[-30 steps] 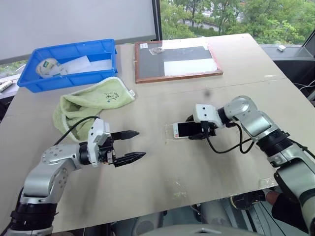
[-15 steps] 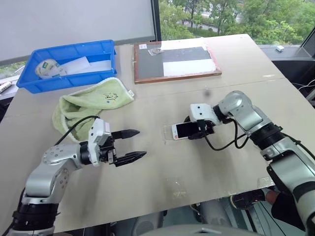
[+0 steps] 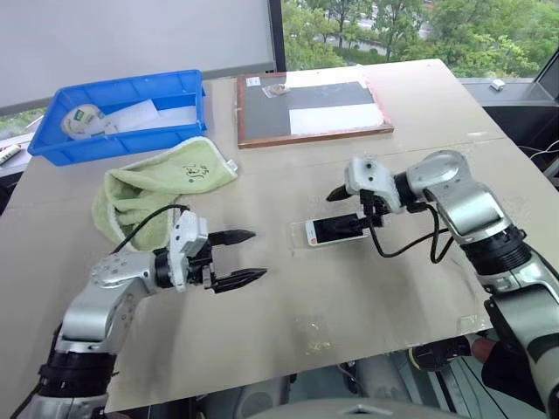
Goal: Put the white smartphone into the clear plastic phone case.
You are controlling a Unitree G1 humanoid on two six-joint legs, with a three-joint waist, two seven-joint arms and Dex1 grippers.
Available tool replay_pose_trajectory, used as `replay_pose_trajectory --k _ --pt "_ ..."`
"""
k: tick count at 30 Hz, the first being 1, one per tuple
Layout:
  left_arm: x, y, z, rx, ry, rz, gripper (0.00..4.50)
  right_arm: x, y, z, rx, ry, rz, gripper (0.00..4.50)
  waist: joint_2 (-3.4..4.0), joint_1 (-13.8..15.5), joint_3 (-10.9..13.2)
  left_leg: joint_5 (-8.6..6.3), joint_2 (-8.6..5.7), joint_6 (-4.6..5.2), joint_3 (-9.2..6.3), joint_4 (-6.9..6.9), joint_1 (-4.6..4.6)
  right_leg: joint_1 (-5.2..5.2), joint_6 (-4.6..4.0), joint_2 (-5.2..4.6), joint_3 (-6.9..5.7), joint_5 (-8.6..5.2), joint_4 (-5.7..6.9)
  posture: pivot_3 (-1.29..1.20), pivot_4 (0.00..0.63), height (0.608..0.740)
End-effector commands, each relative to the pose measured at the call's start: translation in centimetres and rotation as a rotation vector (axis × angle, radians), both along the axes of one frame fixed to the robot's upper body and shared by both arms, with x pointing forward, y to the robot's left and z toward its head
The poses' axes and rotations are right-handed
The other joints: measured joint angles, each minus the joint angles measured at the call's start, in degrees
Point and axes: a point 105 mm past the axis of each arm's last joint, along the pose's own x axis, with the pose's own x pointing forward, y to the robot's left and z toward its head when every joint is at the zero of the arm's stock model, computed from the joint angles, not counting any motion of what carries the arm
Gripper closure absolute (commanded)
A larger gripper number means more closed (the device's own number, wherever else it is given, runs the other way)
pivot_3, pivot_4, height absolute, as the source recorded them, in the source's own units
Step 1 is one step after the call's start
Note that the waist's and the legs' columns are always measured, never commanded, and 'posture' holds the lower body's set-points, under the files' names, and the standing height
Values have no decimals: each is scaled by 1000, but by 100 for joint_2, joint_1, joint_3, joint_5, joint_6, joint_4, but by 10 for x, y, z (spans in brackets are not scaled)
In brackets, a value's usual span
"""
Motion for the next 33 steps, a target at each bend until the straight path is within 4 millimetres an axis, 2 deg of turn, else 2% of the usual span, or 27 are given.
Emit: replay_pose_trajectory --k 1,3,4,6,7,10,16,18,23,25,28,30,33 --pt "4 -3 6 -6 -33 -22 1868 -5 8 -8 46 15 -12 3367 0 0 0 0 0 0 1 0 0 0 0 0 0 0 0 0 150 740" --pt "5 -3 6 -5 -35 -23 2707 -2 12 -17 56 28 -39 4214 1 -1 1 0 -1 0 2 1 -1 -1 0 -1 1 0 0 0 150 740" --pt "5 -3 6 -5 -35 -24 3207 0 13 -26 48 38 -59 4500 1 -16 0 0 -1 0 2 1 -2 -2 0 0 1 0 0 0 150 740" --pt "6 -3 8 -6 -36 -27 4226 6 11 -47 4 49 -98 4500 0 -23 0 1 -1 -1 5 1 -2 -5 0 0 3 1 3 0 150 740" --pt "7 -3 8 -3 -39 -25 4418 9 8 -58 -28 56 -114 4500 0 -21 0 1 -1 -1 5 1 -1 -5 0 1 3 1 3 0 150 740" --pt "9 -2 10 -3 -36 -17 4418 14 -3 -91 -140 79 -153 4500 -1 -20 -4 1 -3 -1 10 1 1 -4 0 0 5 1 3 0 150 740" --pt "14 -3 7 24 -33 11 4418 12 -1 -112 -187 118 -143 4500 -13 -30 -30 -1 1 1 11 -2 84 74 5 4 5 -4 3 0 150 740" --pt "17 -6 5 37 -32 21 4418 15 1 -106 -147 109 -150 4500 -17 -32 -51 0 5 1 10 0 92 81 7 10 4 -5 4 0 150 740" --pt "21 -13 1 41 -21 39 4418 13 5 -43 81 48 -149 4500 -8 -15 -48 1 9 -1 2 2 92 84 3 14 3 -1 12 0 150 740" --pt "23 -16 -1 50 -23 41 4418 5 6 -15 180 38 -145 4500 0 -5 -39 2 6 -2 1 4 61 55 0 11 3 1 15 0 150 740" --pt "27 -19 -6 67 -18 49 4418 -12 3 14 278 22 -135 4500 3 1 -38 1 3 -4 3 0 38 29 -2 5 6 2 11 0 150 740" --pt "34 -21 -8 78 -31 73 4418 -22 -2 20 303 24 -152 4500 2 13 -38 0 3 -5 -3 -6 27 21 -2 4 3 2 3 0 150 740" --pt "40 -27 -12 96 -35 83 4418 -27 -21 10 229 -21 -231 4500 -1 36 -40 -2 2 -6 -5 -6 22 21 -2 4 -2 1 -3 0 150 740"
